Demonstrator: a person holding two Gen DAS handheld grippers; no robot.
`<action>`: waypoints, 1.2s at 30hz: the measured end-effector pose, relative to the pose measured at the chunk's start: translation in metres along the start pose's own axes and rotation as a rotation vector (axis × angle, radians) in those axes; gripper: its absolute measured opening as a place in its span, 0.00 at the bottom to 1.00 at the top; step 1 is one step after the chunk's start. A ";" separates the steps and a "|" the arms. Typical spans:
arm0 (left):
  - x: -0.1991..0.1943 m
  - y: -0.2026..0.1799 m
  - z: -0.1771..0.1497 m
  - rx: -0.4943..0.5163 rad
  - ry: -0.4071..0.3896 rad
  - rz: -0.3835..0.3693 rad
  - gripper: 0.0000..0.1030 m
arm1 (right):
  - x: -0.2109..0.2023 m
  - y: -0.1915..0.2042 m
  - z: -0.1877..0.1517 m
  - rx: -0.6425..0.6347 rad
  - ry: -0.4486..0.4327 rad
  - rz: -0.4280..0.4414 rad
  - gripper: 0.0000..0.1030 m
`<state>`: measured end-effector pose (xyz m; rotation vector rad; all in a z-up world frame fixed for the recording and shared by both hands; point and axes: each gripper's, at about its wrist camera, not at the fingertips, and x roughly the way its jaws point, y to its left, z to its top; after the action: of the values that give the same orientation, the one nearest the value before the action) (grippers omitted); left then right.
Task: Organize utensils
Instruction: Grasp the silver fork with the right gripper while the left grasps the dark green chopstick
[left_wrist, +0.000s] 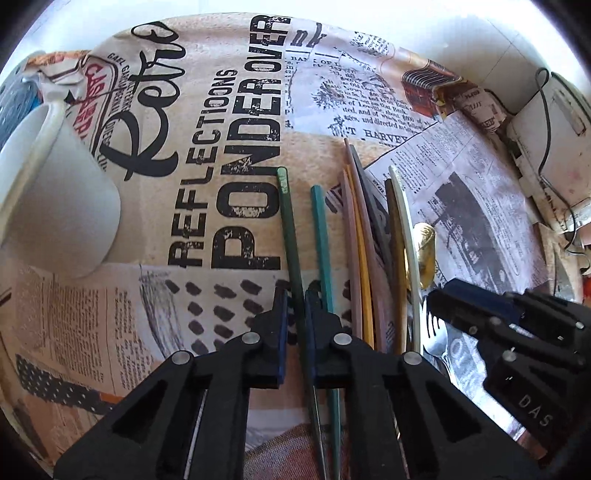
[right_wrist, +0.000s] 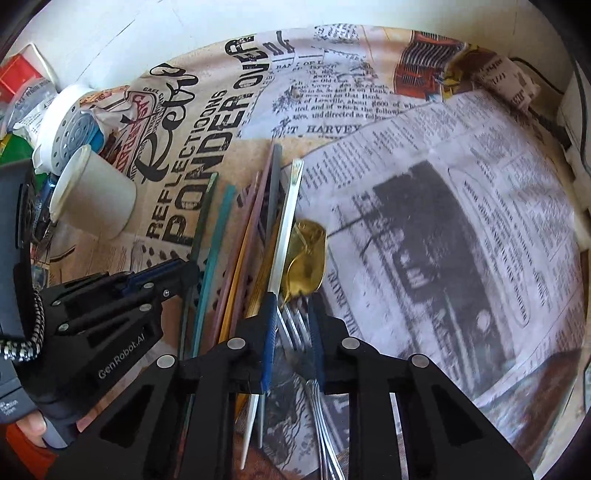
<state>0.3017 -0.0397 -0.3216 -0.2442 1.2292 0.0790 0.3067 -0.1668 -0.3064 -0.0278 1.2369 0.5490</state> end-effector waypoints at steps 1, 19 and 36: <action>0.001 0.000 0.001 0.004 -0.001 0.002 0.07 | -0.001 0.000 0.002 -0.001 -0.003 -0.002 0.16; -0.015 0.009 -0.030 0.014 0.077 -0.110 0.04 | -0.001 -0.005 -0.018 -0.051 0.061 -0.024 0.23; -0.079 0.030 -0.039 -0.038 -0.106 -0.106 0.04 | 0.012 0.002 -0.015 -0.088 0.053 -0.084 0.36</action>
<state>0.2337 -0.0136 -0.2635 -0.3335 1.1085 0.0236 0.2952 -0.1647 -0.3219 -0.1683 1.2566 0.5319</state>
